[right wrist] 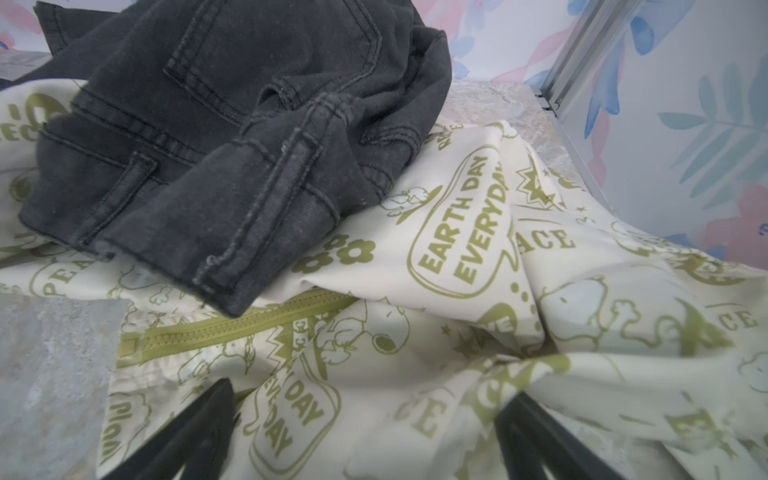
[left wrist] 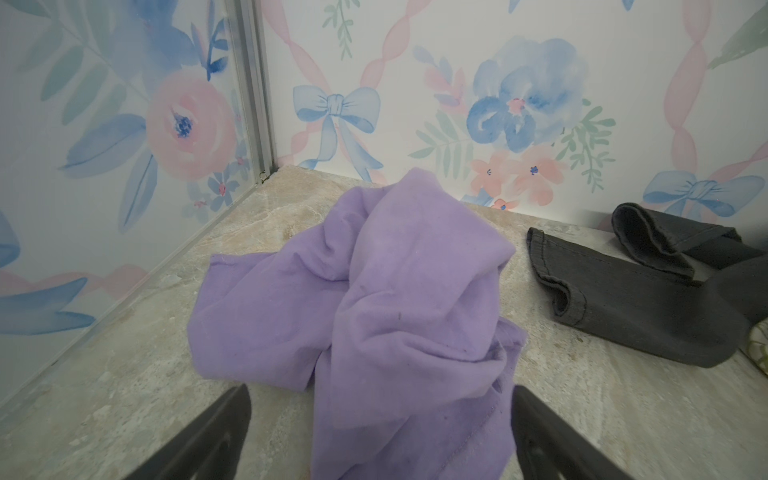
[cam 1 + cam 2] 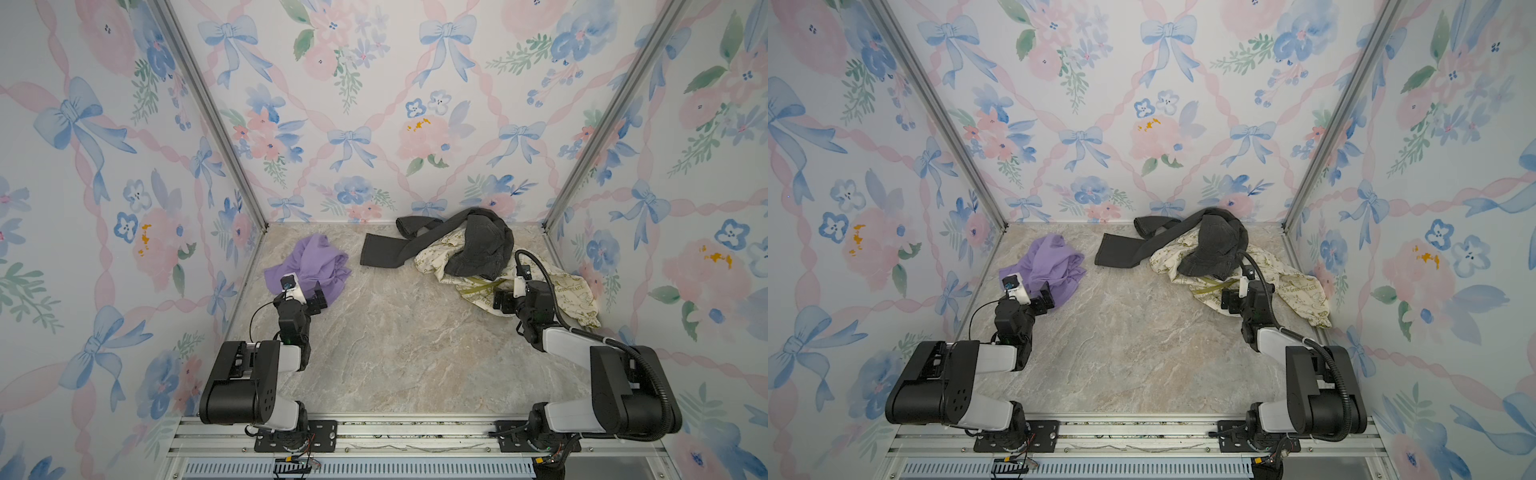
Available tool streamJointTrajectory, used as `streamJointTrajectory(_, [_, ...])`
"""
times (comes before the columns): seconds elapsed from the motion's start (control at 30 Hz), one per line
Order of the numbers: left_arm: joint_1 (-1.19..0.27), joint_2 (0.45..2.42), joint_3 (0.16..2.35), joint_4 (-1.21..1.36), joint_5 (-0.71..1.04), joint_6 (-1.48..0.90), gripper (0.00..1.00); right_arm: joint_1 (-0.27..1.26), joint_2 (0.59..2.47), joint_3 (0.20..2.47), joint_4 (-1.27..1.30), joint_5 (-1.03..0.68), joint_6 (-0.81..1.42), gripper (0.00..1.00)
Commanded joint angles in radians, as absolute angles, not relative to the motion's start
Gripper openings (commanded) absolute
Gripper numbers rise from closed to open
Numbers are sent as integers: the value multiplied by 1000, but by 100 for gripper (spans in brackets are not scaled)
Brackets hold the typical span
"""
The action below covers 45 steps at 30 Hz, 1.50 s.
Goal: Pick out a specific cloth from the pile
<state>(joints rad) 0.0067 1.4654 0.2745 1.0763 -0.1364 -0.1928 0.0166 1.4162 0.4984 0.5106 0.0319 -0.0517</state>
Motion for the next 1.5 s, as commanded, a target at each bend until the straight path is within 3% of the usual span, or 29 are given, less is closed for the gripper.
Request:
streamJointTrajectory(0.0, [-3, 1488, 300, 1095, -86, -148, 98, 35, 1457, 504, 616, -18, -32, 97])
streamJointTrajectory(0.2, [-28, 1505, 309, 1095, -71, -111, 98, 41, 1502, 471, 716, 18, -22, 97])
streamJointTrajectory(0.37, [-62, 1508, 295, 1113, -109, -81, 98, 40, 1554, 381, 942, 39, -11, 97])
streamJointTrajectory(0.53, [-71, 1556, 160, 1420, -163, -89, 98, 27, 1547, 392, 906, 13, -2, 97])
streamJointTrajectory(0.57, [-72, 1529, 177, 1337, -184, -101, 98, 22, 1546, 394, 900, 6, 0, 97])
streamJointTrajectory(1.47, [-104, 1556, 184, 1367, -231, -68, 98, 20, 1548, 395, 899, 5, 0, 97])
